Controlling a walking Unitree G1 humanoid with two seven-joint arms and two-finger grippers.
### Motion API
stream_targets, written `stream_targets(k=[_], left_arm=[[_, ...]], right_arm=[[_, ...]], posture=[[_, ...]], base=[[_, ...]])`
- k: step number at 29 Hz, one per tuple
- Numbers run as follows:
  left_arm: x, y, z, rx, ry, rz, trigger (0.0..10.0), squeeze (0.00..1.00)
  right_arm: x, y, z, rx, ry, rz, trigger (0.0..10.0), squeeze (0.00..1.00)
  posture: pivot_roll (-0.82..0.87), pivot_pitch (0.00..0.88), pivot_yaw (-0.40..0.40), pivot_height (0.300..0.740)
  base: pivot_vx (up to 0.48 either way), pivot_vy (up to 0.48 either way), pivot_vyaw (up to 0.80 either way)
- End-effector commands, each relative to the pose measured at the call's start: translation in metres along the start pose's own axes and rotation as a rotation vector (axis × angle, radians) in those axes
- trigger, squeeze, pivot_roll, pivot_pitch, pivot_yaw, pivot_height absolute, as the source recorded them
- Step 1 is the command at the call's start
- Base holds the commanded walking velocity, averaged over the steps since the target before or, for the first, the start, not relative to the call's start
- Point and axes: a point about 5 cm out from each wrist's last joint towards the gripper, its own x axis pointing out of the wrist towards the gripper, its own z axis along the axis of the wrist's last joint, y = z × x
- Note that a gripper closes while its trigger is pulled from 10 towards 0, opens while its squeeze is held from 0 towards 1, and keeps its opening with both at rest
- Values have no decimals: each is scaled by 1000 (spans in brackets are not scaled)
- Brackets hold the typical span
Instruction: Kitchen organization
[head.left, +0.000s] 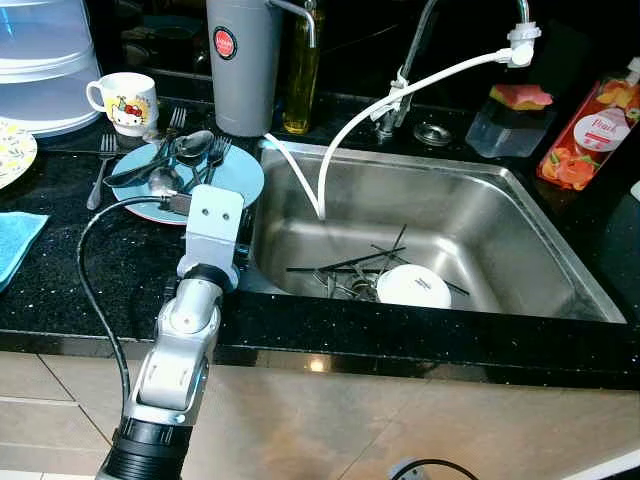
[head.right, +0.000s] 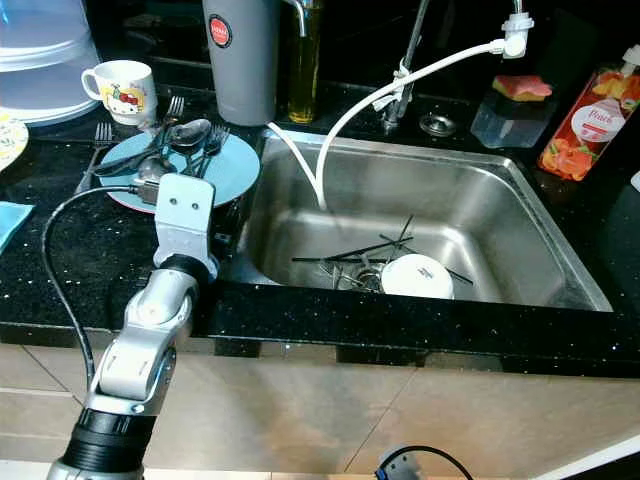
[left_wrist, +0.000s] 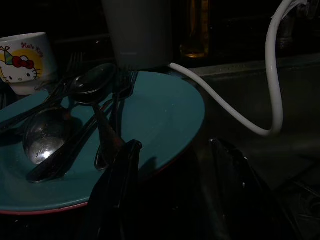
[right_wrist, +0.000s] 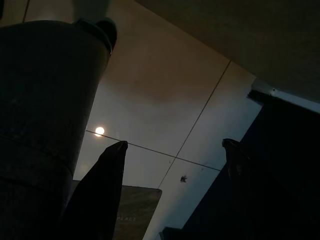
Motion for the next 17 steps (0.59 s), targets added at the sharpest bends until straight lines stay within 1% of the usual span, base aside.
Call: stream_targets(k=[1, 17], left_arm=[[-1, -4, -2, -6, 12, -14, 10000, 0], [1, -5, -1, 1, 2, -25, 10000, 0]], right_arm=[[0, -1, -3, -5, 14, 4, 10000, 0], [0, 1, -2, -5, 10, 3, 10000, 0]], posture=[[266, 45, -108, 740], [269, 29, -100, 740]], base=[[0, 0, 0], [0, 0, 0]])
